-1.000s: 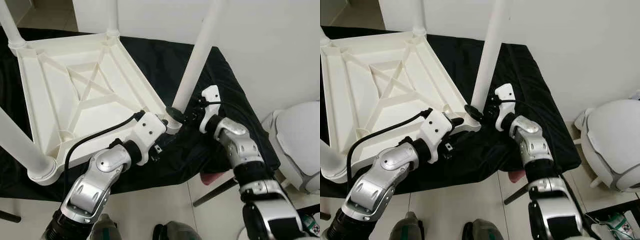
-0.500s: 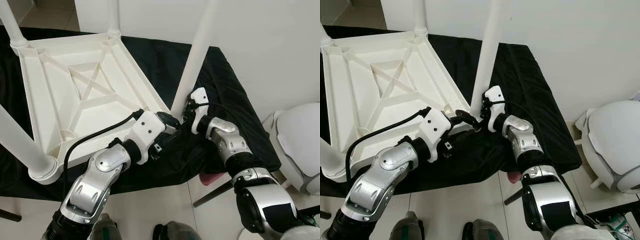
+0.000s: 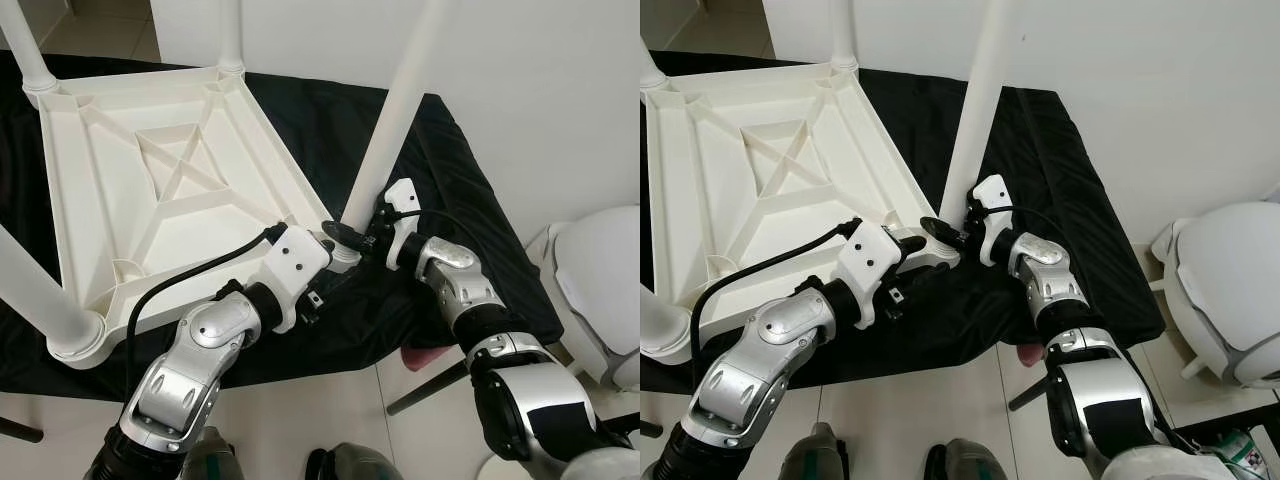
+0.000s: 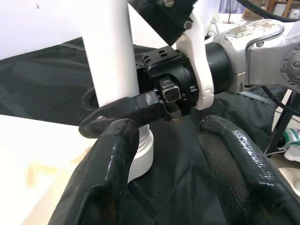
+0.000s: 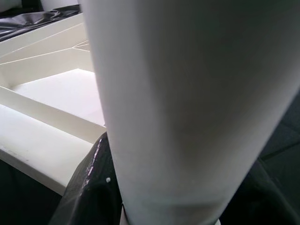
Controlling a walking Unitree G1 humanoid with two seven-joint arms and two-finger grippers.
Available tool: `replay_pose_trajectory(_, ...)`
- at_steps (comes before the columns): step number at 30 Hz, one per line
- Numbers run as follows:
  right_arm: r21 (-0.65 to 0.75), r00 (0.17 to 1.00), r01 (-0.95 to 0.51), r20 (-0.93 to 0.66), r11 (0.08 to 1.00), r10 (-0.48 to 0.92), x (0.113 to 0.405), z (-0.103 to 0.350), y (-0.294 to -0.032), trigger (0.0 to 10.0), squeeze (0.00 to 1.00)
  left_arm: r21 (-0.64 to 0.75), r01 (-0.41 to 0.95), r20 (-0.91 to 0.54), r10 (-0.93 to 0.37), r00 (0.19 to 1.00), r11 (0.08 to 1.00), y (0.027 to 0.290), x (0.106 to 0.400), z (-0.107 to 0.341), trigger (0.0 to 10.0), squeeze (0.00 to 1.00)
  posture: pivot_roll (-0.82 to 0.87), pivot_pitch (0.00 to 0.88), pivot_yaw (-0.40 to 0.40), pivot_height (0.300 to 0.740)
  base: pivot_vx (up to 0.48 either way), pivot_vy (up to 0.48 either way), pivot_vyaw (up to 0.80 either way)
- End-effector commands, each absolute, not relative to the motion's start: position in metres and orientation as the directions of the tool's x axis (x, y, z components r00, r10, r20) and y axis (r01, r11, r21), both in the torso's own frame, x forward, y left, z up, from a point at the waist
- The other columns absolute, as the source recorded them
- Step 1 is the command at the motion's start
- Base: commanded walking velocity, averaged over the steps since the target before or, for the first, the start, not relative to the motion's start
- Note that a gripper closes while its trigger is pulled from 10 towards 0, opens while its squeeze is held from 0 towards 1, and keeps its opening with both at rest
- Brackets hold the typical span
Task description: Building children table
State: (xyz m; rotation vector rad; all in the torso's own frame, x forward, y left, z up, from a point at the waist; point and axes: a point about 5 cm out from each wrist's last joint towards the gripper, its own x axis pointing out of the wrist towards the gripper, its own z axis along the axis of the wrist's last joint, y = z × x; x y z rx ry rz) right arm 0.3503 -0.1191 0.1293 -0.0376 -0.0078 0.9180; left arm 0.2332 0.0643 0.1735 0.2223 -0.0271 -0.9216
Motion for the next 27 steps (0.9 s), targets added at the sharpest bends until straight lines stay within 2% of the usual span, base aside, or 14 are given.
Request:
replay_pose_trajectory(1,-0.008,0.632,-0.775,-0.04,0.632,0.774,0.344,0.118,-0.129,10.0,0.0,0.202,0.775,-0.07,-0.78,0.622,0.599,0.062,0.232,0.173,10.0,0.0,0.02,0.015,-0.119,0.74,0.0,0.0,0.0)
replay_pose_trajectory(6,-0.027,0.717,-0.697,-0.011,0.717,0.697,0.339,0.122,-0.134,10.0,0.0,0.197,0.779,-0.073,-0.783,0.618,0.596,0.063,0.231,0.173,10.0,0.0,0.02,0.018,-0.119,0.74,0.0,0.0,0.0)
replay_pose_trajectory(9,-0.025,0.737,-0.675,0.009,0.737,0.676,0.335,0.125,-0.134,10.0,0.0,0.194,0.781,-0.074,-0.785,0.615,0.594,0.062,0.23,0.172,10.0,0.0,0.01,0.019,-0.114,0.74,0.0,0.0,0.0)
replay_pose_trajectory(13,-0.079,0.895,-0.442,0.03,0.894,0.445,0.335,0.128,-0.134,10.0,0.0,0.191,0.786,-0.077,-0.789,0.609,0.588,0.062,0.231,0.172,10.0,0.0,0.0,0.018,-0.108,0.74,0.0,0.0,0.0)
replay_pose_trajectory(14,-0.079,0.895,-0.442,0.03,0.894,0.445,0.335,0.128,-0.134,10.0,0.0,0.191,0.786,-0.077,-0.789,0.609,0.588,0.062,0.231,0.172,10.0,0.0,0.0,0.018,-0.108,0.74,0.0,0.0,0.0)
replay_pose_trajectory(15,-0.035,0.961,-0.277,0.007,0.96,0.277,0.335,0.123,-0.135,10.0,0.0,0.193,0.788,-0.076,-0.791,0.606,0.585,0.061,0.232,0.172,10.0,0.0,-0.01,0.015,-0.107,0.74,0.0,0.0,0.0)
replay_pose_trajectory(16,-0.035,0.961,-0.277,0.007,0.96,0.277,0.335,0.123,-0.135,10.0,0.0,0.193,0.788,-0.076,-0.791,0.606,0.585,0.061,0.232,0.172,10.0,0.0,-0.01,0.015,-0.107,0.74,0.0,0.0,0.0)
replay_pose_trajectory(18,-0.008,0.985,-0.171,-0.038,0.985,0.171,0.331,0.116,-0.131,10.0,0.0,0.195,0.789,-0.075,-0.794,0.604,0.582,0.061,0.233,0.172,10.0,0.0,-0.01,0.012,-0.106,0.74,0.0,0.0,0.0)
replay_pose_trajectory(21,0.016,0.989,-0.139,-0.054,0.99,0.14,0.327,0.112,-0.12,10.0,0.0,0.196,0.79,-0.075,-0.795,0.602,0.58,0.061,0.233,0.172,10.0,0.0,-0.01,0.009,-0.106,0.74,0.0,0.0,0.0)
replay_pose_trajectory(23,0.025,0.99,-0.127,-0.059,0.992,0.129,0.326,0.111,-0.115,10.0,0.0,0.196,0.791,-0.075,-0.795,0.602,0.58,0.061,0.233,0.172,10.0,0.0,-0.01,0.009,-0.106,0.74,0.0,0.0,0.0)
replay_pose_trajectory(24,0.035,0.985,-0.16,-0.058,0.987,0.161,0.322,0.112,-0.102,10.0,0.0,0.196,0.791,-0.076,-0.795,0.601,0.58,0.06,0.232,0.172,10.0,0.0,0.0,0.004,-0.111,0.74,0.0,0.0,0.0)
replay_pose_trajectory(26,0.035,0.985,-0.16,-0.058,0.987,0.161,0.322,0.112,-0.102,10.0,0.0,0.196,0.791,-0.076,-0.795,0.601,0.58,0.06,0.232,0.172,10.0,0.0,0.0,0.004,-0.111,0.74,0.0,0.0,0.0)
replay_pose_trajectory(27,0.028,0.977,-0.208,-0.052,0.978,0.209,0.318,0.114,-0.09,10.0,0.0,0.195,0.791,-0.076,-0.795,0.602,0.58,0.06,0.232,0.172,10.0,0.0,0.0,0.005,-0.112,0.74,0.0,0.0,0.0)
